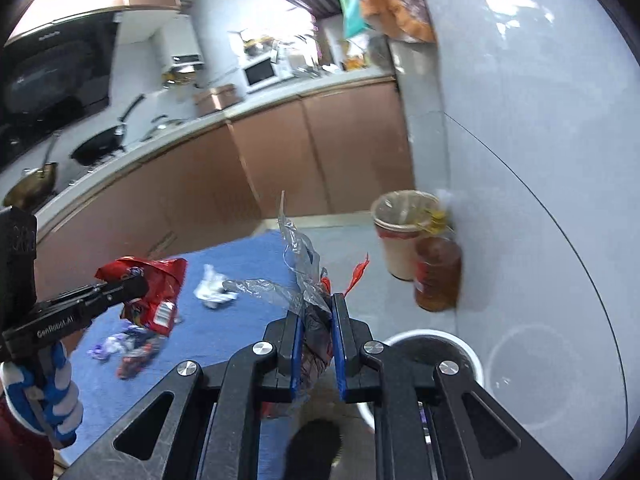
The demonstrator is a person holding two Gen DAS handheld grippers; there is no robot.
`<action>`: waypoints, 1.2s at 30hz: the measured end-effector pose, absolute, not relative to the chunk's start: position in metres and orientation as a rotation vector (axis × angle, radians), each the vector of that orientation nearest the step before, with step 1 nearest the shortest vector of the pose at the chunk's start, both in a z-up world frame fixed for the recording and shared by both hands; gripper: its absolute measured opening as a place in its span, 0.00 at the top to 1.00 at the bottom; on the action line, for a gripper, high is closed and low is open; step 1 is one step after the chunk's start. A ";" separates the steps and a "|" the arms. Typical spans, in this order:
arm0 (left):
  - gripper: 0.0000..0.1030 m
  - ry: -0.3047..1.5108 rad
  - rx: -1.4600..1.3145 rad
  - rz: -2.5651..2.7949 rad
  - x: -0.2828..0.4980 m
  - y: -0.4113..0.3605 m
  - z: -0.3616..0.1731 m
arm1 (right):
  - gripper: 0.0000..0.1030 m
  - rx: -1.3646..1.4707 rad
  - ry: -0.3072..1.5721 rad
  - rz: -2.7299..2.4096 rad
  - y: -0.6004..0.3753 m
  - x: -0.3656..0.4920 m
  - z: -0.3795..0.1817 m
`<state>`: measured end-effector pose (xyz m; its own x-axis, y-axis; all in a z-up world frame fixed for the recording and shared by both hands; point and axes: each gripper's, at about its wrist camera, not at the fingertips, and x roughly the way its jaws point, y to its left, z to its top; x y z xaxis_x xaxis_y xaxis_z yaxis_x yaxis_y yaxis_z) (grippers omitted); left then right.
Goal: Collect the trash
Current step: 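Carry both wrappers over the bin and open both grippers to drop them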
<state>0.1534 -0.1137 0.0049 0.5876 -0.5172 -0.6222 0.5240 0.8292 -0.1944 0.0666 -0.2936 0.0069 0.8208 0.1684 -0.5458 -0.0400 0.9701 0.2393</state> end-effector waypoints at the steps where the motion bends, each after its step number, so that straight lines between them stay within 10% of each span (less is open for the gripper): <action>1: 0.93 0.738 0.020 -0.622 0.159 -0.126 -0.002 | 0.88 0.221 0.608 0.099 -0.300 0.070 0.002; 25: 0.89 1.108 0.104 -0.674 0.257 -0.294 -0.161 | 0.86 0.223 0.872 -0.113 -0.373 0.148 -0.148; 36: 0.59 1.172 0.069 -0.624 0.277 -0.300 -0.186 | 0.76 0.207 0.925 -0.166 -0.384 0.156 -0.176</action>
